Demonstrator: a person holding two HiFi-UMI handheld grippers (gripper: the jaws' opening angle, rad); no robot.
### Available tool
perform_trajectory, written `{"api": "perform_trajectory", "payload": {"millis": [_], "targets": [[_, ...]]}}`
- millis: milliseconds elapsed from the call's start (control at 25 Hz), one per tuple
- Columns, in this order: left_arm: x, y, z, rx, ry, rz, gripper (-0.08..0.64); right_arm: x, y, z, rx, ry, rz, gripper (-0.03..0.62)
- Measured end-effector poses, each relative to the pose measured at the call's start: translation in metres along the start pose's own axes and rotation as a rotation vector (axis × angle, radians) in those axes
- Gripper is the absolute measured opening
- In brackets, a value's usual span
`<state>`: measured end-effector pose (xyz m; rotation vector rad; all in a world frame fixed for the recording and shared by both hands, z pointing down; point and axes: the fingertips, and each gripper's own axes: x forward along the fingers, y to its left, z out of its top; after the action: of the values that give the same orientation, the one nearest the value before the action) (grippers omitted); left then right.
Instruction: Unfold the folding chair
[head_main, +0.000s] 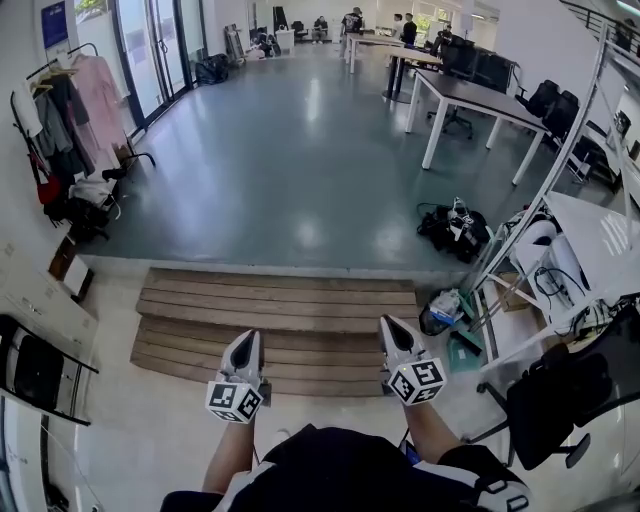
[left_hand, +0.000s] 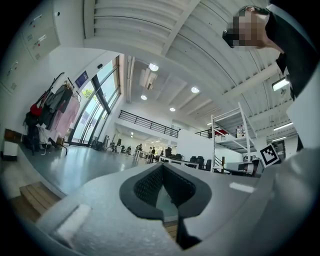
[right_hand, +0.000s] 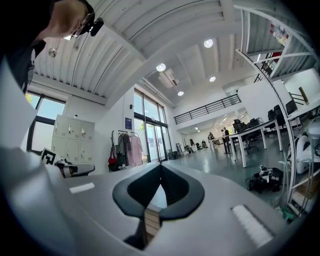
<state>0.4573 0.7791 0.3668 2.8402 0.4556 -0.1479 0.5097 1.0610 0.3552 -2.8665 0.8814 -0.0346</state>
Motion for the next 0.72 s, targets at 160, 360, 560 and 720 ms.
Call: {"api": "perform_trajectory", "payload": {"millis": [160,360,560,720], "targets": [[-0.011,-0.007,0.002,0.004,-0.011,0.051,0.0,0.002,0.002,-0.004,-0.019,0.017,0.061,0.006],[-0.024,-0.011,0.001,0.023,-0.029,0.096,0.0,0.013,0.007,-0.006,-0.01,0.014,0.138,0.006],[-0.041,-0.018,0.012,0.038,-0.025,0.131,0.0,0.01,0.016,-0.002,0.0,-0.006,0.177,0.005],[-0.056,-0.015,0.011,0.006,-0.053,0.146,0.0,0.012,0.021,-0.005,0.009,0.006,0.193,0.006]]}}
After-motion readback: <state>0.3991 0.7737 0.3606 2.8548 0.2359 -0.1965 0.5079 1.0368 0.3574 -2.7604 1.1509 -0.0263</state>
